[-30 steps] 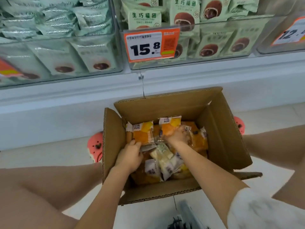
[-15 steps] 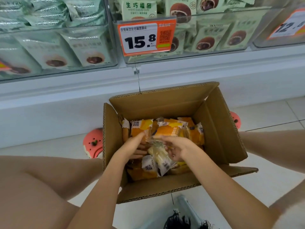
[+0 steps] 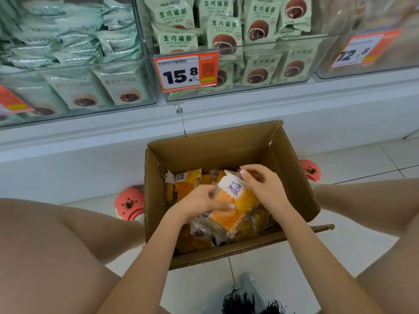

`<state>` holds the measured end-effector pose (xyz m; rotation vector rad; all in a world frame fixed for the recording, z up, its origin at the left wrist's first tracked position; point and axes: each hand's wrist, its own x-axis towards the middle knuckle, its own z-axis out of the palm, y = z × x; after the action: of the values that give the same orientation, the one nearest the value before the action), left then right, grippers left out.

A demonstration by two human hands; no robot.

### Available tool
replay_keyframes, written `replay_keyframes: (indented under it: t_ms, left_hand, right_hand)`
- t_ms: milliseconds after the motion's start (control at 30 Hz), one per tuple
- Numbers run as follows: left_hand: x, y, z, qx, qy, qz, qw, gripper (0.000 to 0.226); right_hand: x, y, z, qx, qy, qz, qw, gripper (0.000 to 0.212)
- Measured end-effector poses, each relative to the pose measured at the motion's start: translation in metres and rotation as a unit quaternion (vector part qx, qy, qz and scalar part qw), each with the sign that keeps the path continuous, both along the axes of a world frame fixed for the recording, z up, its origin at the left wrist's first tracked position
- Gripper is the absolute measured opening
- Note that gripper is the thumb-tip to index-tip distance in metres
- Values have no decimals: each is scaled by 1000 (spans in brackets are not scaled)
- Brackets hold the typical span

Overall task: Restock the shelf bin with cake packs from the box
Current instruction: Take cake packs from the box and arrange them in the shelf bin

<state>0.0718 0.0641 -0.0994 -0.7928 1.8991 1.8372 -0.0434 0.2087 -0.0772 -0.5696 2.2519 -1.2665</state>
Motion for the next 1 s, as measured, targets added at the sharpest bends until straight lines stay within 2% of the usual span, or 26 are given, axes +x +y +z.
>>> replay_keyframes:
  t_ms: [33, 100, 233, 400, 533, 600, 667, 700, 733, 800, 833, 867, 900, 933, 967, 1000]
  left_hand:
    - [-1, 4, 2, -12, 8, -21, 1000, 30]
    - [0, 8, 2, -24, 10, -36, 999, 41]
    - [2, 9, 3, -21, 5, -40, 999, 44]
    - [1, 10, 8, -29, -11, -83, 996, 33]
    - [0, -1, 18, -64, -25, -145, 987, 45]
    - [-1, -3, 24, -91, -23, -169, 981, 44]
    - [-3, -3, 35, -164, -8, -165, 972, 36]
    - [-6, -4, 42, -219, -1, -163, 962, 33]
    - [-10, -6, 51, -277, 1, -167, 946, 34]
    - [-19, -11, 75, -399, 2, -195, 896, 41]
    - [-25, -14, 91, -450, 12, -212, 868, 42]
    - [-32, -16, 109, -487, 32, -224, 844, 36]
    - [-39, -18, 127, -514, 52, -232, 824, 23]
    - [-49, -18, 146, -536, 68, -237, 807, 12]
    - [-59, -18, 165, -556, 73, -237, 793, 11]
    - [-69, -19, 183, -572, 79, -235, 781, 15]
  right_hand:
    - [-3, 0, 0, 4, 17, 20, 1000, 16]
    - [-4, 1, 0, 1, -3, 40, 999, 12]
    - [2, 4, -9, 10, 9, 32, 999, 10]
    - [6, 4, -15, -9, -47, -87, 995, 18]
    - [13, 1, -13, -11, -104, -174, 979, 21]
    - [11, 2, -4, 17, -63, -153, 986, 19]
    - [7, 3, 14, 97, 69, -95, 988, 8]
    - [2, 2, 28, 117, 153, -64, 979, 7]
    - [-5, 2, 44, 110, 225, -22, 968, 19]
    - [-20, -4, 89, 103, 301, 137, 938, 47]
    - [-27, -10, 110, 150, 334, 233, 901, 56]
    - [-34, -18, 125, 212, 374, 310, 848, 61]
    - [-37, -27, 137, 269, 407, 361, 795, 62]
    - [-40, -37, 147, 311, 427, 383, 758, 59]
    - [-43, -47, 156, 332, 440, 383, 741, 54]
    - [-48, -54, 164, 334, 442, 373, 744, 47]
